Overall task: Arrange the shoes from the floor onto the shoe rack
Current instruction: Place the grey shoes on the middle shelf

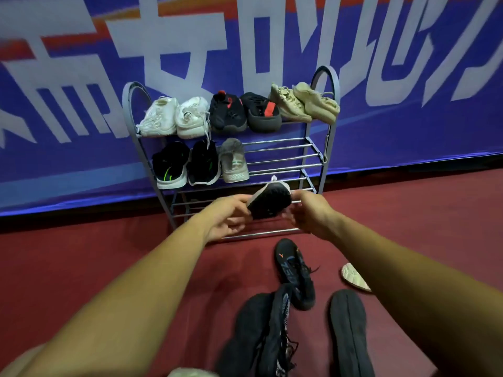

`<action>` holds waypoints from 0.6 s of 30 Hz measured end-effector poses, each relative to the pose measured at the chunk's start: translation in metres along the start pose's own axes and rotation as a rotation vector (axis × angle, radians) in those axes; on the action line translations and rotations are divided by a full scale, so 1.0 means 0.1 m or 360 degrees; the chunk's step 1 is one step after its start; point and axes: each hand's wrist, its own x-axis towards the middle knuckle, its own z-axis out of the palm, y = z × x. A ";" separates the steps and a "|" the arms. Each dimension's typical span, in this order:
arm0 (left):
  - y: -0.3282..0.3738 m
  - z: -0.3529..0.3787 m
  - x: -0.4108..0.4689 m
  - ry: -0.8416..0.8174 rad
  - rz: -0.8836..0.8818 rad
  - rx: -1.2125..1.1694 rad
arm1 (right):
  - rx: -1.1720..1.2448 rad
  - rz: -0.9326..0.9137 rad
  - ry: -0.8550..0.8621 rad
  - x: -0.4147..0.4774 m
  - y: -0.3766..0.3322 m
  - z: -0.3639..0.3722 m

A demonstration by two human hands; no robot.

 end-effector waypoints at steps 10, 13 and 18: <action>0.37 0.19 0.07 0.0215 0.0104 -0.0323 | 0.0055 -0.0105 -0.0041 0.09 -0.39 -0.09; 0.40 0.18 0.15 0.0180 -0.0020 -0.0211 | 0.0074 -0.0124 -0.0019 0.14 -0.45 -0.09; 0.44 0.18 0.30 0.0038 -0.0177 -0.0247 | 0.0259 -0.0224 0.0060 0.37 -0.46 -0.04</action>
